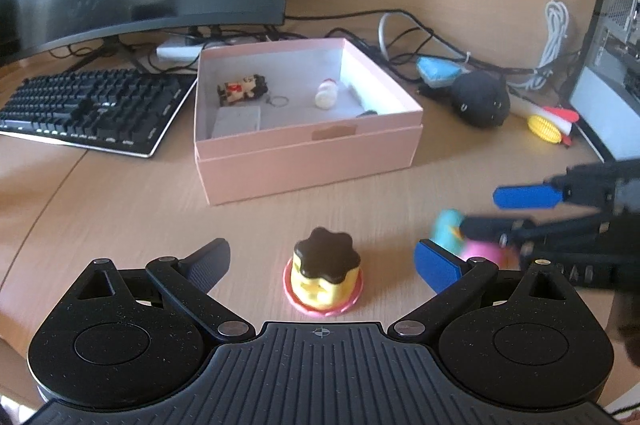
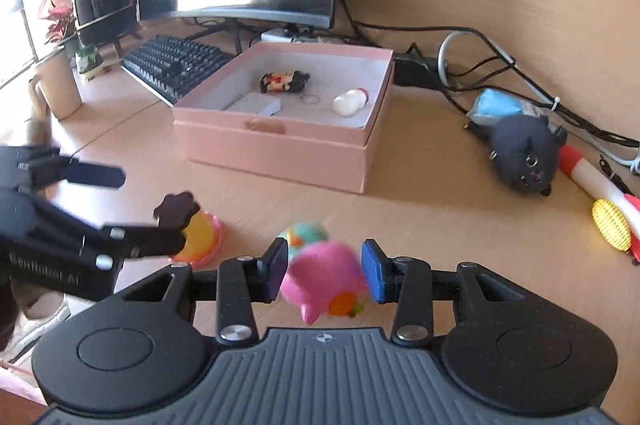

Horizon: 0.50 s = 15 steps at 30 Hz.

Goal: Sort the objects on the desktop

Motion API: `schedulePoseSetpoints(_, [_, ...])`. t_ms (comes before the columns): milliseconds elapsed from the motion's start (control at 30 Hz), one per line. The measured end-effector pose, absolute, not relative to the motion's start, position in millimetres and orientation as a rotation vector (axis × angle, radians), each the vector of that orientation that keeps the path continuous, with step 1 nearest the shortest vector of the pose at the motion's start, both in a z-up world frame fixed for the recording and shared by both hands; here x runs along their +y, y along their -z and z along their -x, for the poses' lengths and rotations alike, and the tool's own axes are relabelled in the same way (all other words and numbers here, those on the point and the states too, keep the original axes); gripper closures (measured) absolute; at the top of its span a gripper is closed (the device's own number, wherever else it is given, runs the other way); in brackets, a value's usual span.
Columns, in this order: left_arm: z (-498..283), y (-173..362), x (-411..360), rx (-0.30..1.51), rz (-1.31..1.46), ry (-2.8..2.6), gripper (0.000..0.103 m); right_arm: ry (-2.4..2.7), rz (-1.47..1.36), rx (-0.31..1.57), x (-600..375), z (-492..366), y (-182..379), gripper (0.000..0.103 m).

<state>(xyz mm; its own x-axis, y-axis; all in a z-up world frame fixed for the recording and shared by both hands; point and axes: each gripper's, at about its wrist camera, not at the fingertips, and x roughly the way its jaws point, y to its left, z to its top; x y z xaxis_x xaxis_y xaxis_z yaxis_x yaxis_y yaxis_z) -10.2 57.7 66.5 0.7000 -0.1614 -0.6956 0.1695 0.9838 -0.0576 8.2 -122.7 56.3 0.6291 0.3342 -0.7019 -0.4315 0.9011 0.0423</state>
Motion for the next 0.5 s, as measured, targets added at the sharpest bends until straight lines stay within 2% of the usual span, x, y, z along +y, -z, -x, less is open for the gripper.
schedulePoseSetpoints(33, [9.4, -66.8, 58.9, 0.771, -0.006, 0.187, 0.001, -0.437, 0.143, 0.777, -121.0, -5.8, -55.5, 0.051])
schedulePoseSetpoints(67, [8.0, -66.5, 59.8, 0.771, 0.0, 0.188, 0.001, -0.436, 0.152, 0.776, -120.3, -1.8, -55.2, 0.037])
schedulePoseSetpoints(100, [6.6, -65.8, 60.5, 0.773, 0.007, 0.189, 0.001, -0.436, 0.163, 0.768, -119.5, 3.8, -55.8, 0.028])
schedulePoseSetpoints(200, [3.5, -62.4, 61.7, 0.785, 0.025, 0.193, 0.001, -0.434, 0.199, 0.771, -119.3, 11.7, -54.4, 0.021])
schedulePoseSetpoints(333, [-0.1, -58.8, 57.7, 0.795, 0.039, 0.21, 0.001, -0.386, 0.245, 0.797, -124.2, 16.0, -44.8, 0.019])
schedulePoseSetpoints(500, [-4.9, -56.4, 50.6, 0.801, 0.05, 0.211, 0.001, -0.299, 0.251, 0.804, -142.4, 13.1, -33.9, 0.011])
